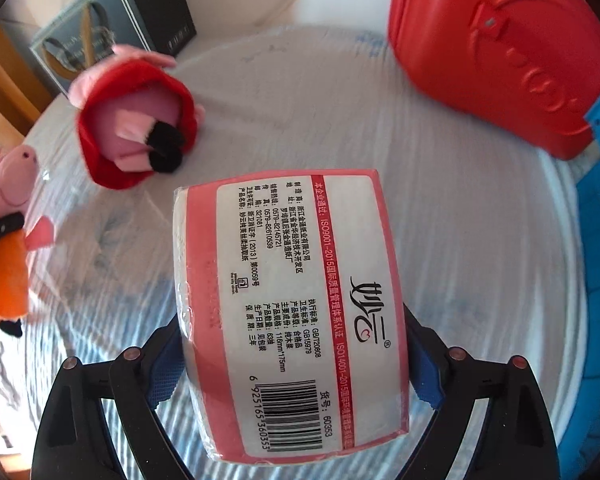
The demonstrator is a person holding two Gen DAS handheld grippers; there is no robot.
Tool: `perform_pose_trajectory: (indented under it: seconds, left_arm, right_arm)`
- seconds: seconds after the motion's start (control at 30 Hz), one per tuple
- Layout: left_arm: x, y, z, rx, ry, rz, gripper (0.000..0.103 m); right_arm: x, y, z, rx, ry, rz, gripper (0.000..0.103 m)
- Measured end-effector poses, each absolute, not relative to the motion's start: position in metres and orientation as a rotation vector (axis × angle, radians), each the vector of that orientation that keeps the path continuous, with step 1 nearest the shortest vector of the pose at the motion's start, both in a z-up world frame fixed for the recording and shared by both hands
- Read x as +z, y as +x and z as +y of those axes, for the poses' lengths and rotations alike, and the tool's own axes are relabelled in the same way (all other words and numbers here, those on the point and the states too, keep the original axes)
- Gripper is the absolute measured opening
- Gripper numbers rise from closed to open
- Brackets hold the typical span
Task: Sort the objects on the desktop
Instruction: 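Carry the orange-dress pig and red-white pack over the blue crate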
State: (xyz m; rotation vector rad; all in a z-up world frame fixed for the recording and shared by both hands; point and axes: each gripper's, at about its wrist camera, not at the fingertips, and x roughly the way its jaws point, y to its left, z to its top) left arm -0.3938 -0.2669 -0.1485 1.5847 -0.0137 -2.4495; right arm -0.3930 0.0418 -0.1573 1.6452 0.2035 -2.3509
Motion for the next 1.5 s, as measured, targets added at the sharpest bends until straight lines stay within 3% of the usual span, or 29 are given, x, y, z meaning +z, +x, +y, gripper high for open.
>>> perform_pose_trajectory:
  seconds: [0.27, 0.77, 1.1, 1.5]
  left_arm:
    - [-0.058, -0.307, -0.223, -2.661, 1.258, 0.044, 0.070]
    - [0.077, -0.199, -0.079, -3.003, 0.893, -0.104, 0.070]
    - [0.141, -0.182, 0.104, -3.294, 0.721, -0.165, 0.070]
    - [0.184, -0.193, 0.346, -3.511, 0.675, -0.290, 0.071]
  right_arm:
    - [-0.074, -0.340, 0.061, -2.505, 1.376, 0.201, 0.092]
    - [0.096, -0.203, 0.171, -2.830, 0.869, 0.104, 0.092]
    - [0.158, -0.142, 0.332, -3.082, 0.710, 0.080, 0.092]
    - [0.181, -0.130, 0.504, -3.246, 0.701, 0.065, 0.092]
